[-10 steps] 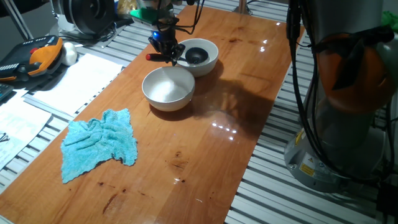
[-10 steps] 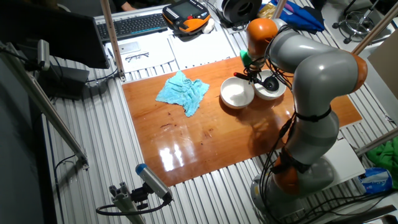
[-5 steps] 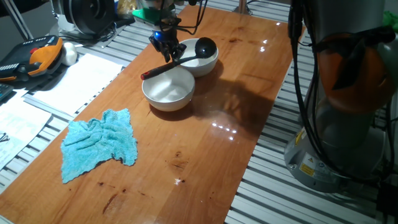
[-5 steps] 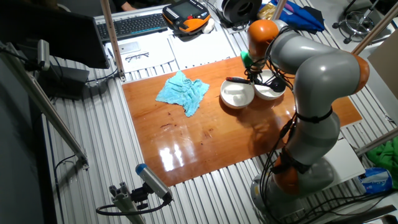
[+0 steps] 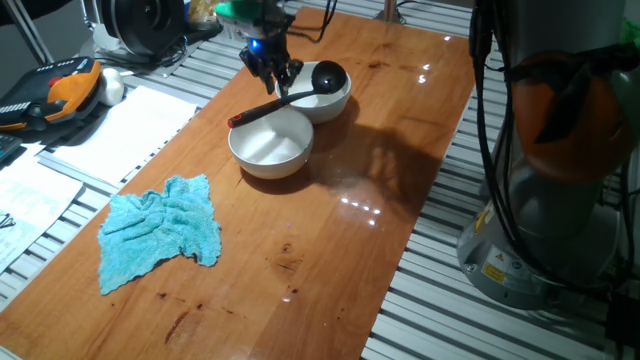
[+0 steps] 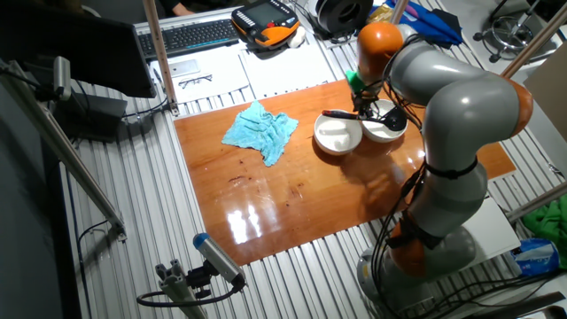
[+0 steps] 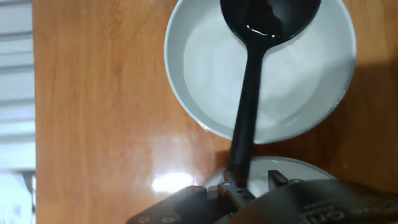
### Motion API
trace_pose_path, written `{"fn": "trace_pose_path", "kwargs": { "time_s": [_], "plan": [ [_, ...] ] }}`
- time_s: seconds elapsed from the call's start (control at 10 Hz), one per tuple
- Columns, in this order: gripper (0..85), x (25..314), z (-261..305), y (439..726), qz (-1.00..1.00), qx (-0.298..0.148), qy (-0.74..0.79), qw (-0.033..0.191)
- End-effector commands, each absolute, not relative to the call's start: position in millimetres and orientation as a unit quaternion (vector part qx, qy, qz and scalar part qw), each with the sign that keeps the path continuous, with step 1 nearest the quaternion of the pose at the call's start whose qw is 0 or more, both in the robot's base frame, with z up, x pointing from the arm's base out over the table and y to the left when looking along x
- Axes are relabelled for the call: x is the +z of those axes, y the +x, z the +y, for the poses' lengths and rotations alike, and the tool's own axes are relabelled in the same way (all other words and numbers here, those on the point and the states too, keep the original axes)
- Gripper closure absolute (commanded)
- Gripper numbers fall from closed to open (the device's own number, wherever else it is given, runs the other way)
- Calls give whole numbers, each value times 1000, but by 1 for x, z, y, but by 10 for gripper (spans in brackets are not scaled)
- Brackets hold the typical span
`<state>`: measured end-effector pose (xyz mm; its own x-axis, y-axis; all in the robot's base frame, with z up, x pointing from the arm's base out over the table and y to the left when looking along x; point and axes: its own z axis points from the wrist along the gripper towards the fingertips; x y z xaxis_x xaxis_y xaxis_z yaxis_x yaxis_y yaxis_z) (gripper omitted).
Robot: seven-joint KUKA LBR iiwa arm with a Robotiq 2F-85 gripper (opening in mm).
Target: Scoop water with a large spoon from one bowl to another
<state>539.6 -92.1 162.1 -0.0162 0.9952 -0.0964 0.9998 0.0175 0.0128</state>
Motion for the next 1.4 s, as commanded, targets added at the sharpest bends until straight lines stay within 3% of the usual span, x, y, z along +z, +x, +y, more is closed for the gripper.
{"fn": "trace_pose_path", "kwargs": {
  "time_s": [0.0, 0.1, 0.5, 0.9, 1.3],
  "plan": [
    [680, 168, -91, 536, 732, -33, 680, 34],
    [850, 174, -89, 533, 747, -33, 663, 28],
    [850, 187, -71, 533, 806, -38, 590, 6],
    [850, 217, -14, 540, 893, -31, 449, -27],
    [850, 220, 2, 533, 967, -8, 255, 10]
  ]
}}
